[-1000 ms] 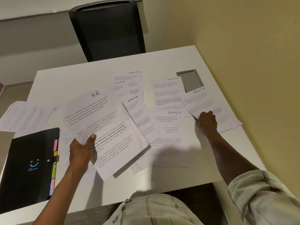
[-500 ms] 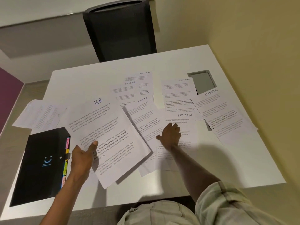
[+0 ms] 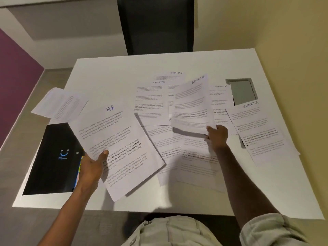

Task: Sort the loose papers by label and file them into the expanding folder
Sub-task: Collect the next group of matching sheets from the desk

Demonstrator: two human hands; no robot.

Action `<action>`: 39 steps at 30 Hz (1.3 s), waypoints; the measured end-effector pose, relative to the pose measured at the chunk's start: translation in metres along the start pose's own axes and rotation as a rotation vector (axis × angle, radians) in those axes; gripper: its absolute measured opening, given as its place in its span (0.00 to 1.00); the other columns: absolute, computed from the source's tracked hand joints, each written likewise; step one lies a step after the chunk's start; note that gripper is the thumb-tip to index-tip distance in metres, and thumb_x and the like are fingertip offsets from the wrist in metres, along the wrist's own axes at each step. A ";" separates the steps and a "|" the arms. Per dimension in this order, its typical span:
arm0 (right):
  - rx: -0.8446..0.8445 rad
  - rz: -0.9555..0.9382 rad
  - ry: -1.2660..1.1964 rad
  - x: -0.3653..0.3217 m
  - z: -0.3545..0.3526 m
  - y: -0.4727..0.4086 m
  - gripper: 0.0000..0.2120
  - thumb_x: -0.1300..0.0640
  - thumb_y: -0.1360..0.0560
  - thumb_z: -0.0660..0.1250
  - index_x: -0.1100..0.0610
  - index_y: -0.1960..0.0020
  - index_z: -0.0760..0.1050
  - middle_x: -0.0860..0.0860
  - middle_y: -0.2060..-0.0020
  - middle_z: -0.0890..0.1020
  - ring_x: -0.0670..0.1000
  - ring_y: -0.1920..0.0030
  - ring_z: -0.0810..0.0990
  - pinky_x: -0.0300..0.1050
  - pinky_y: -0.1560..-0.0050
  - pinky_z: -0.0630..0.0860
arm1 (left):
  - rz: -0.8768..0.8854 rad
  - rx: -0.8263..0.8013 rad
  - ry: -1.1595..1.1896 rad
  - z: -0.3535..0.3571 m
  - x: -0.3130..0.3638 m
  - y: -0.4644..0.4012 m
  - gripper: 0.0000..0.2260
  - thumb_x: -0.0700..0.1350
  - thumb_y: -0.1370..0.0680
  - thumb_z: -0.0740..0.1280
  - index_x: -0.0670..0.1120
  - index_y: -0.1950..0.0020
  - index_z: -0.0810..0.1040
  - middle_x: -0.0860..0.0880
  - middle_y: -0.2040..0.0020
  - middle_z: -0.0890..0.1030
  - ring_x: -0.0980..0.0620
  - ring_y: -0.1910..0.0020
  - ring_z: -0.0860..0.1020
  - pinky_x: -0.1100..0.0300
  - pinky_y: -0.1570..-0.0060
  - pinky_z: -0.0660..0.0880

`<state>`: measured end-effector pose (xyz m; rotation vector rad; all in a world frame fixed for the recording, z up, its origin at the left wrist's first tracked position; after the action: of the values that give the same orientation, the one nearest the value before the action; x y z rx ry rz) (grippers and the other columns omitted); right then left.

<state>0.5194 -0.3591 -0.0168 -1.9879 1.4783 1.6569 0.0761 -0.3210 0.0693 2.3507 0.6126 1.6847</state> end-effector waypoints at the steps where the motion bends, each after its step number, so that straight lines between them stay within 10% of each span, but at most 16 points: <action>1: 0.043 0.023 -0.023 -0.004 -0.017 -0.006 0.08 0.61 0.26 0.70 0.63 0.50 0.77 0.56 0.59 0.81 0.47 0.71 0.79 0.34 0.77 0.74 | -0.012 0.002 0.006 -0.001 0.000 -0.001 0.17 0.41 0.20 0.68 0.48 0.31 0.73 0.51 0.38 0.79 0.48 0.39 0.77 0.44 0.40 0.74; 7: 0.055 0.156 0.031 0.003 -0.089 -0.046 0.08 0.59 0.22 0.65 0.60 0.59 0.72 0.54 0.66 0.78 0.41 0.72 0.79 0.36 0.73 0.72 | -0.032 0.003 0.004 0.001 0.001 -0.005 0.18 0.41 0.20 0.68 0.47 0.31 0.73 0.48 0.34 0.78 0.44 0.35 0.76 0.40 0.36 0.73; 15: 0.442 -0.074 0.608 -0.016 -0.084 -0.016 0.29 0.55 0.23 0.63 0.67 0.27 0.59 0.69 0.31 0.65 0.69 0.31 0.64 0.61 0.35 0.66 | -0.027 0.001 0.000 0.003 0.003 -0.011 0.18 0.42 0.20 0.69 0.49 0.30 0.73 0.50 0.35 0.79 0.45 0.35 0.76 0.43 0.38 0.73; 21: -0.216 -0.710 0.667 0.016 0.047 0.099 0.21 0.52 0.34 0.75 0.65 0.49 0.76 0.61 0.52 0.78 0.62 0.50 0.76 0.55 0.47 0.76 | -0.040 0.078 -0.077 -0.006 0.007 -0.011 0.16 0.44 0.20 0.69 0.49 0.33 0.74 0.48 0.36 0.79 0.41 0.36 0.76 0.38 0.40 0.74; 25: -0.519 -0.581 0.935 0.057 0.107 0.156 0.45 0.38 0.33 0.72 0.64 0.29 0.59 0.64 0.31 0.62 0.63 0.33 0.63 0.57 0.34 0.68 | -0.025 0.134 -0.092 -0.020 0.010 -0.010 0.17 0.43 0.20 0.68 0.48 0.31 0.73 0.46 0.34 0.78 0.40 0.35 0.75 0.41 0.40 0.74; 29: -0.544 -0.484 1.152 0.078 0.116 0.173 0.45 0.47 0.24 0.66 0.67 0.23 0.43 0.69 0.25 0.40 0.68 0.24 0.42 0.58 0.23 0.49 | -0.046 0.151 -0.078 -0.034 0.007 -0.008 0.18 0.42 0.20 0.68 0.48 0.30 0.72 0.46 0.34 0.77 0.42 0.35 0.75 0.41 0.39 0.74; 33: -0.385 -0.540 1.225 0.083 0.124 0.174 0.26 0.64 0.22 0.60 0.70 0.27 0.57 0.73 0.28 0.55 0.70 0.28 0.59 0.57 0.29 0.63 | -0.046 0.150 -0.061 -0.043 -0.001 -0.010 0.17 0.42 0.20 0.68 0.48 0.31 0.73 0.46 0.34 0.78 0.43 0.36 0.76 0.47 0.44 0.74; 39: -0.276 -0.665 1.137 0.051 0.109 0.170 0.11 0.65 0.39 0.74 0.60 0.58 0.77 0.56 0.65 0.79 0.55 0.65 0.79 0.44 0.70 0.77 | -0.063 0.113 -0.068 -0.045 -0.003 -0.016 0.18 0.45 0.20 0.69 0.49 0.31 0.73 0.47 0.34 0.78 0.41 0.35 0.76 0.42 0.41 0.74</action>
<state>0.3154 -0.4017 -0.0245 -3.2997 0.5196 0.4116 0.0293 -0.3114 0.0759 2.4258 0.7797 1.5761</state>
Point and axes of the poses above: each hand's wrist, its own y-axis away from the middle knuckle, its own z-axis out of the palm, x = y × z, the point moved 3 cm from there along -y, towards the middle knuckle
